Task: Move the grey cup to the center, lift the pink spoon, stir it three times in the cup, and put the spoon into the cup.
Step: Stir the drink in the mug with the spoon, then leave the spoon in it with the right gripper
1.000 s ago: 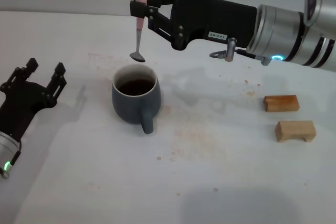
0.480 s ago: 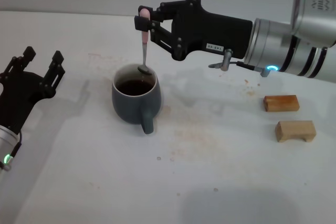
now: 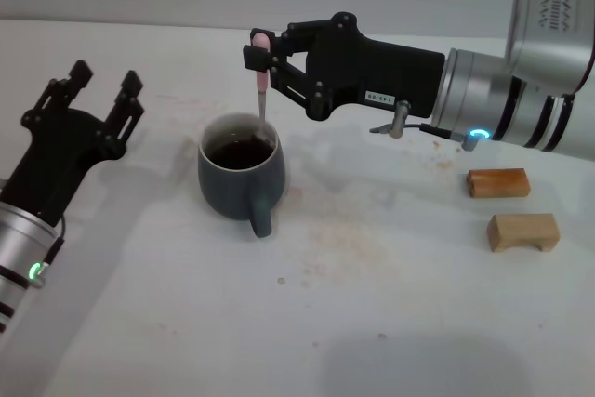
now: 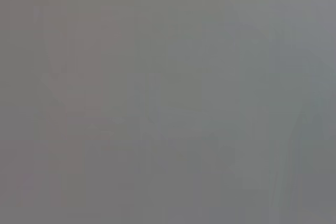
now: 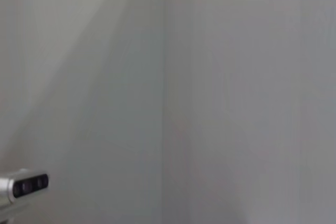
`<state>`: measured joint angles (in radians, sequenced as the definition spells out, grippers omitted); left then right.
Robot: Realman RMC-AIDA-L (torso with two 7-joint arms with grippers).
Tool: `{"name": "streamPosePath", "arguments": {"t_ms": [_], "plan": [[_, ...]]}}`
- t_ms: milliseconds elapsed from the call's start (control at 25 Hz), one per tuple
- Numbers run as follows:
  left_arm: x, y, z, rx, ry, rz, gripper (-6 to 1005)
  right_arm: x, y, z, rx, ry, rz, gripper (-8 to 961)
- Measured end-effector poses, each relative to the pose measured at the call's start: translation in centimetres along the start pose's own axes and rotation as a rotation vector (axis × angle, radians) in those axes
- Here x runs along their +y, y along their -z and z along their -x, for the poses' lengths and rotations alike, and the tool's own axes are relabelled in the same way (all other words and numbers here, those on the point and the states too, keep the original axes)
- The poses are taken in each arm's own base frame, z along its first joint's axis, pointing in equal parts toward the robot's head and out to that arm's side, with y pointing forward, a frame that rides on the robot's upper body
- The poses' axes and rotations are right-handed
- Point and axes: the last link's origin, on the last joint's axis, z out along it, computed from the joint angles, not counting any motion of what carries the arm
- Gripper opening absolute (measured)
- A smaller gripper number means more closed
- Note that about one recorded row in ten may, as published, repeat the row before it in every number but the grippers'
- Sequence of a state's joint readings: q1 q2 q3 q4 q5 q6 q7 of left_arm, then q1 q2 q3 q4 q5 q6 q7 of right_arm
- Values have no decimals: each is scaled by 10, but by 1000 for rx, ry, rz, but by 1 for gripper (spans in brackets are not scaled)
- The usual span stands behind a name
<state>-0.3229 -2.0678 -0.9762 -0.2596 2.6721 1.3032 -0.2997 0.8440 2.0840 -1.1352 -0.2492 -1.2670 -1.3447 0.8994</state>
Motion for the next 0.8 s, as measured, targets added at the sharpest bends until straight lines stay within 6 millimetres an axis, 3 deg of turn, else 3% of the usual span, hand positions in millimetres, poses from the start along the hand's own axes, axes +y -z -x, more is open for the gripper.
{"name": "streamPosePath", "arguments": {"t_ms": [200,800], "plan": [[11,-3,-1,9,5,40,645,3,2,-8,22,-12,-5,109],[14,-10,2,-16,0,54,646,1,3,-20,80,-13,-44,110]]}}
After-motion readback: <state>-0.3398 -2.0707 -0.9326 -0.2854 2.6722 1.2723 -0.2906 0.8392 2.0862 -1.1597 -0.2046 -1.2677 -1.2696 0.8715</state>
